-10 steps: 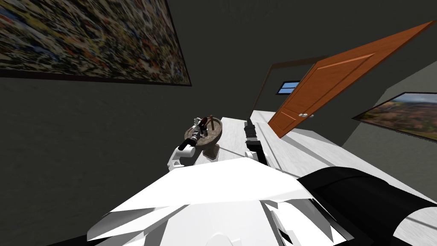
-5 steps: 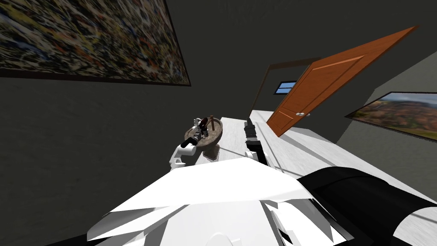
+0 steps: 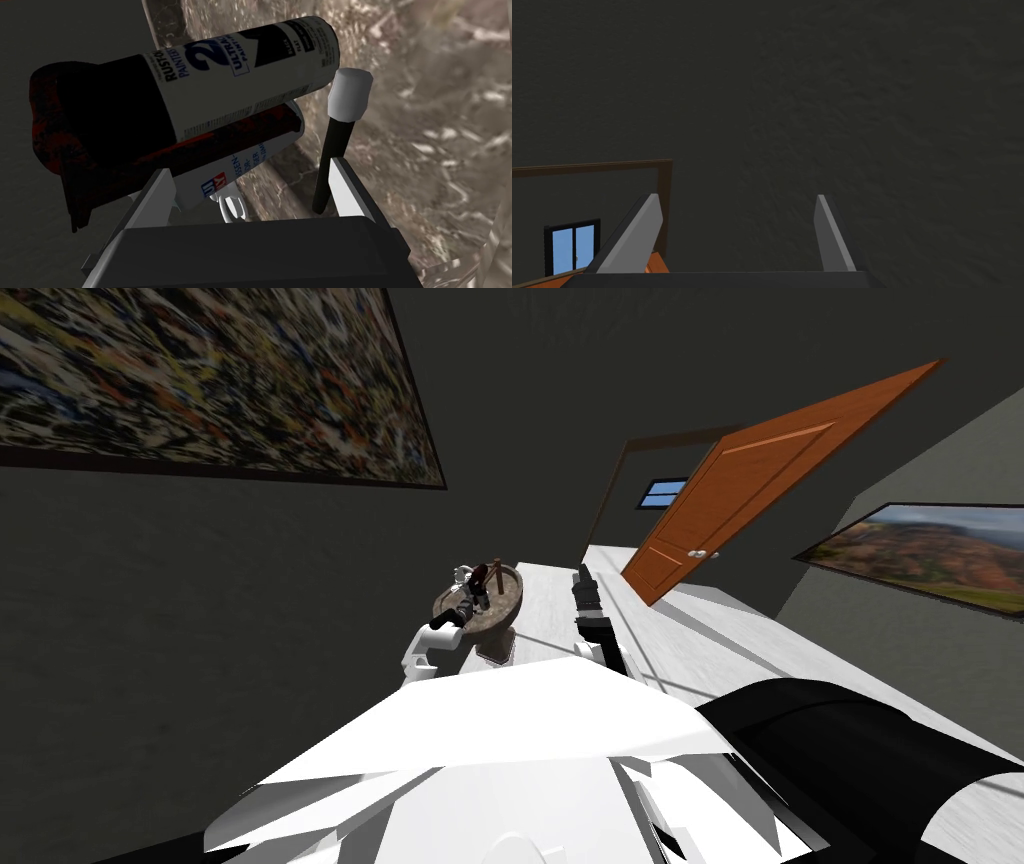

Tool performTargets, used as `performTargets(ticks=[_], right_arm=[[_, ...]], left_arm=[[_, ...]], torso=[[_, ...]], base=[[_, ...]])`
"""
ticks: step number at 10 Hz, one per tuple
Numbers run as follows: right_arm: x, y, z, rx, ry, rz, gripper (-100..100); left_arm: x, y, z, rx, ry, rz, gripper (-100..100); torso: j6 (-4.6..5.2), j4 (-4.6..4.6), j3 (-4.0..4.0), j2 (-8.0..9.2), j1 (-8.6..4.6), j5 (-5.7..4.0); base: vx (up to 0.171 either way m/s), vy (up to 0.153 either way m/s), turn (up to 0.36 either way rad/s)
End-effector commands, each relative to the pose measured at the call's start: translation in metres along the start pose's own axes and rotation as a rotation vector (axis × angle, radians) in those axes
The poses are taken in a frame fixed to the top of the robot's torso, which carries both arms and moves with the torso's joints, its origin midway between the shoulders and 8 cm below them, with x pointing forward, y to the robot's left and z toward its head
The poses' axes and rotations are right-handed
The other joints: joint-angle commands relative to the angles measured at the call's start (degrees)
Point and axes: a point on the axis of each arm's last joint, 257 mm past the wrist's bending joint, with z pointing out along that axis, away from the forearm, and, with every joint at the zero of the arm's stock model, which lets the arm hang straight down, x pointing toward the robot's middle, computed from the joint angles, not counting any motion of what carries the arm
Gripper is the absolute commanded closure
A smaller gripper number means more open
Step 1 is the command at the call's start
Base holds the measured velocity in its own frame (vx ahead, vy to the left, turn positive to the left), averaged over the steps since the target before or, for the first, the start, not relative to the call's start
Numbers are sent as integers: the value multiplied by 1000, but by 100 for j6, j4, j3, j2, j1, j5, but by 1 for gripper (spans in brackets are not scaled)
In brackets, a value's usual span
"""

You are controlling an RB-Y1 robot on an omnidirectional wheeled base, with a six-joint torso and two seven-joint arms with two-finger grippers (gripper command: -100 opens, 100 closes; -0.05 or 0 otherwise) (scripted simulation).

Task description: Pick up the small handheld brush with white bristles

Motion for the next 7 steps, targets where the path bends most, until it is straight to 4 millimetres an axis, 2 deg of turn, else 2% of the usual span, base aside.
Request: performTargets(ticks=[1, 7], right_arm=[[0, 0, 0, 0, 0, 0, 0], [0, 0, 0, 0, 0, 0, 0]], left_arm=[[-1, 12, 3, -52, -4, 9, -100], [-5, 42, 6, -183, -20, 35, -100]], torso=[[0, 0, 0, 0, 0, 0], [1, -1, -3, -6, 7, 1]], base=[[9, 54, -61], [23, 51, -53]])
